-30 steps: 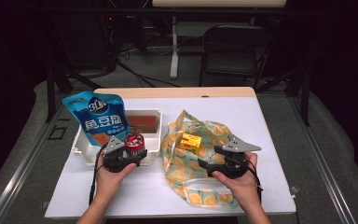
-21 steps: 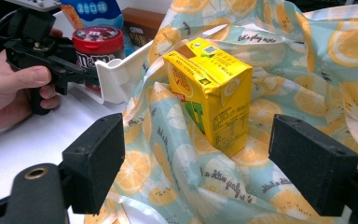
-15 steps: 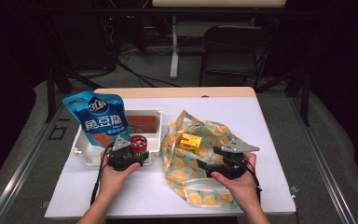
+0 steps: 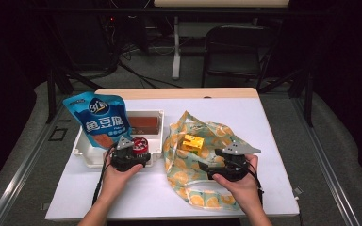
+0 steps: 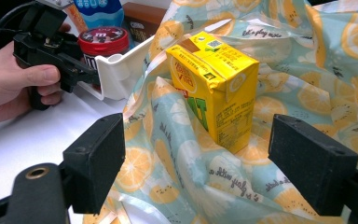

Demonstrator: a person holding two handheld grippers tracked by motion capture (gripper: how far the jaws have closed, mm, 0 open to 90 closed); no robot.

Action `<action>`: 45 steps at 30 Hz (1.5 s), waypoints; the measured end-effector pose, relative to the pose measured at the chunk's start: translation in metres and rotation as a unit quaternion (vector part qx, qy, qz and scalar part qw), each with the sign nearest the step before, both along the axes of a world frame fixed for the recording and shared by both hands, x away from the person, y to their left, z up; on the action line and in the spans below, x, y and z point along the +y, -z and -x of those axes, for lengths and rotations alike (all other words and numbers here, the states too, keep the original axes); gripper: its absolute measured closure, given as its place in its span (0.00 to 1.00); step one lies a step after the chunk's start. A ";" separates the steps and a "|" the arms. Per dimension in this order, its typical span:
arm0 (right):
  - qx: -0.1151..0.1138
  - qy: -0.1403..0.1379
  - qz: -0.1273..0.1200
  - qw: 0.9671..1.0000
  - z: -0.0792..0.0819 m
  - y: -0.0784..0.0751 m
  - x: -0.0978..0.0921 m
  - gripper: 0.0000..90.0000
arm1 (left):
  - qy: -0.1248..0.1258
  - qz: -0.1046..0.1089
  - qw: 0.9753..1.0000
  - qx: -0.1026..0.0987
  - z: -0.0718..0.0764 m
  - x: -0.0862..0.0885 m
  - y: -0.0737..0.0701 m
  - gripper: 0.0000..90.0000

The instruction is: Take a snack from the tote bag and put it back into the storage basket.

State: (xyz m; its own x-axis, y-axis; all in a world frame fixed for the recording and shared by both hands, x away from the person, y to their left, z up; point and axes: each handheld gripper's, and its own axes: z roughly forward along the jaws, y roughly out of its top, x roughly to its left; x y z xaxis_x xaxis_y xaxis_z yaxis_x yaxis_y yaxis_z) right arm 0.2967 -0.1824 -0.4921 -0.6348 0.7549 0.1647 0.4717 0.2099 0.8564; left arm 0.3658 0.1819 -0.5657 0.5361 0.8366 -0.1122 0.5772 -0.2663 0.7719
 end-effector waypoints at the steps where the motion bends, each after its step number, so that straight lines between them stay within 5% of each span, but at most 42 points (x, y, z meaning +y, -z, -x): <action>1: 0.000 0.000 0.000 1.000 0.000 0.000 0.000 0.20 | -0.012 -0.013 1.000 -0.011 0.002 -0.001 -0.001 0.24; 4: 0.000 0.000 0.000 1.000 0.001 0.001 0.001 0.20 | -0.018 -0.042 0.998 -0.035 0.012 0.000 -0.007 0.18; 7: 0.000 -0.002 0.006 1.000 0.001 0.002 -0.001 0.20 | -0.014 -0.002 0.999 -0.044 0.026 0.008 -0.016 0.20; 9: 0.000 -0.001 0.002 1.000 0.001 0.002 -0.002 0.20 | -0.015 0.000 0.999 -0.049 0.034 0.011 -0.021 0.22; 14: 0.001 0.004 0.002 1.000 0.002 0.003 -0.005 0.20 | -0.043 0.011 0.998 -0.052 0.048 0.020 -0.026 0.60; 16: 0.003 0.004 0.004 1.000 0.002 0.003 -0.006 0.20 | -0.043 0.034 0.998 -0.043 0.049 0.025 -0.028 0.71; 24: 0.002 0.004 0.005 1.000 0.002 0.003 -0.006 0.20 | -0.057 0.049 0.996 -0.050 0.048 0.026 -0.033 0.95; 41: 0.008 0.003 0.011 1.000 0.001 0.008 -0.003 0.22 | -0.070 0.067 0.995 -0.026 0.017 0.034 -0.028 1.00; 45: 0.009 0.003 0.011 1.000 0.001 0.008 -0.004 0.22 | -0.067 0.074 0.995 -0.031 0.022 0.036 -0.033 1.00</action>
